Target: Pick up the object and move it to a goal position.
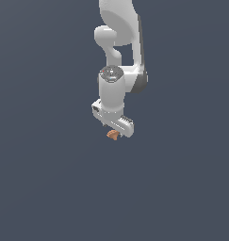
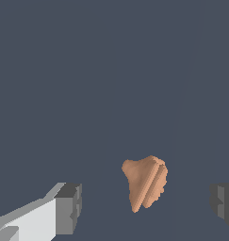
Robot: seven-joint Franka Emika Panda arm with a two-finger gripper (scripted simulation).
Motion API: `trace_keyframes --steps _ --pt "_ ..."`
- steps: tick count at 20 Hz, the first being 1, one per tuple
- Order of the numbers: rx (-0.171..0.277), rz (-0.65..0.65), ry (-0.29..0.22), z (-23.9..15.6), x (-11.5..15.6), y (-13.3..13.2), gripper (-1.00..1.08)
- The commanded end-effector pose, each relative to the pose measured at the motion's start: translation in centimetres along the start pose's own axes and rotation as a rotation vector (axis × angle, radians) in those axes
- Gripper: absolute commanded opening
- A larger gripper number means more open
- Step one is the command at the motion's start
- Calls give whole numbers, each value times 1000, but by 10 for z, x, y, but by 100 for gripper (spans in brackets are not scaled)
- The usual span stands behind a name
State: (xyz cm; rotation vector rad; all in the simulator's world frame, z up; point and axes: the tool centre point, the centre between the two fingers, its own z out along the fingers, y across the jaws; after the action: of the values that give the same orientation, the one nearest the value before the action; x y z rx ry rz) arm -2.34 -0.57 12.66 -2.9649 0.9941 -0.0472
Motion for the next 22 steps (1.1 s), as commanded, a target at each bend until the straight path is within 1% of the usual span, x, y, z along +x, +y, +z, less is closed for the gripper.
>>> trace_keyframes --steps 1,7,12,17,22 --pt "-3 73 -5 8 -6 3 100" --pt "-12 240 -13 25 -18 12 100" --pt "-20 348 -17 35 -26 18 100" --pt "-25 418 -18 42 -31 22 100" --pt "-28 451 -18 45 -34 24 100"
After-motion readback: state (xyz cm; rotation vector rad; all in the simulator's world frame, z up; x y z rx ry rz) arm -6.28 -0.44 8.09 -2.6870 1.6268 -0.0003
